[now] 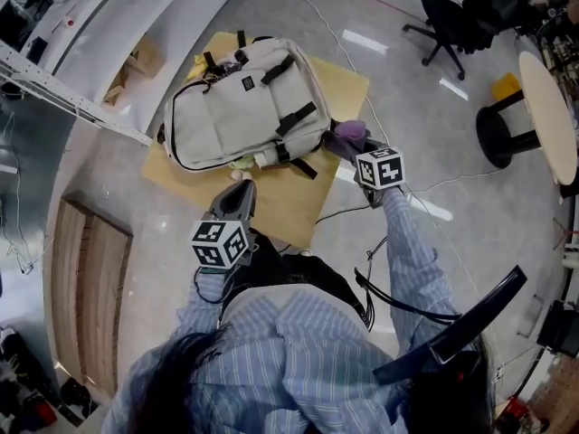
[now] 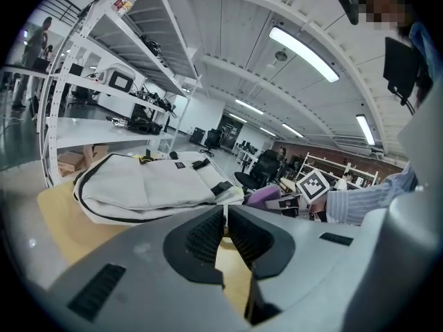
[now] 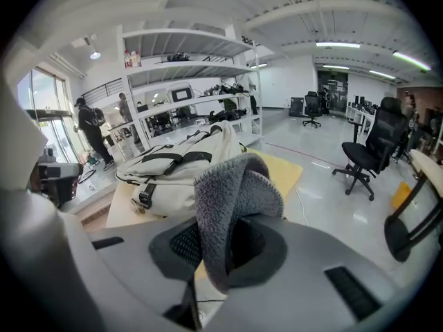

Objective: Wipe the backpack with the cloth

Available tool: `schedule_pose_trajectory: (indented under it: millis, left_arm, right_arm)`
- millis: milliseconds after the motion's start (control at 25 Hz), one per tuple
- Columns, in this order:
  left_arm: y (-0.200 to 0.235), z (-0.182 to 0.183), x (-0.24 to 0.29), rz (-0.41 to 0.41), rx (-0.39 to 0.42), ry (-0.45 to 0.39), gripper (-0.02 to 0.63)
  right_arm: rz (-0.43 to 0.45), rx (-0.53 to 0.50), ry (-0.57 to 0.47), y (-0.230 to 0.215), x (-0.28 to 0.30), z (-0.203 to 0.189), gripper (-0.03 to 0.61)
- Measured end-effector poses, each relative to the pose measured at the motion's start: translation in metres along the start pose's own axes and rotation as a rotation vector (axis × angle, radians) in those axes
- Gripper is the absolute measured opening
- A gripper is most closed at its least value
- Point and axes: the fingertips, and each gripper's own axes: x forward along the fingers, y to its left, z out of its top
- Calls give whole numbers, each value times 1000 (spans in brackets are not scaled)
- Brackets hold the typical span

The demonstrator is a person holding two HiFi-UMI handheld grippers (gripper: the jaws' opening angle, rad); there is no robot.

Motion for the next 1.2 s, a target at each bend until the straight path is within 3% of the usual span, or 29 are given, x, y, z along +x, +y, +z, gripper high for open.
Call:
schedule_pose_trajectory:
  millis: [280, 560, 840, 1200]
  left_arm:
    - [-15, -17, -30, 55, 6, -8, 21]
    - [-7, -26, -56, 93, -9, -14, 21]
    - [30, -5, -70, 69, 9, -33, 21]
    - [108, 18, -103, 69, 9, -32, 21]
  right_arm:
    - [-26, 33, -30, -2, -7, -4, 49]
    - [-55, -27, 3, 11, -8, -12, 49]
    - [-65, 3, 4, 46, 2, -5, 49]
    - [-54, 12, 21, 129, 18, 0, 49]
